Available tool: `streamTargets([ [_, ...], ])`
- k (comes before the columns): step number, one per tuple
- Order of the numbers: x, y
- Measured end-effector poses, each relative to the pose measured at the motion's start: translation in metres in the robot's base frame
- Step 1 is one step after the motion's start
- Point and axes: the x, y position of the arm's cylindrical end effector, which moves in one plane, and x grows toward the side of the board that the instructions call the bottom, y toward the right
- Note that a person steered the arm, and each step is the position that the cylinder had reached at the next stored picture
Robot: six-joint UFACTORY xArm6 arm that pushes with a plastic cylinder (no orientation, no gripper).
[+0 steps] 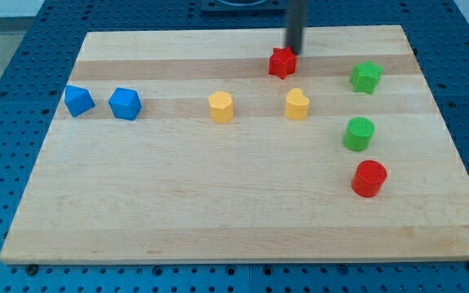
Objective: Push the red star to the top right of the blue cube
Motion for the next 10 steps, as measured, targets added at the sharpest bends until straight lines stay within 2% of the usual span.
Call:
streamTargets([
  [1,0.018,0.046],
  [3,0.010,-0.207],
  [4,0.004,-0.206],
  [5,0.004,-0.108],
  [6,0.027,-0.040],
  [7,0.045,-0.107],
  [8,0.043,-0.215],
  [10,0.065,-0.124],
])
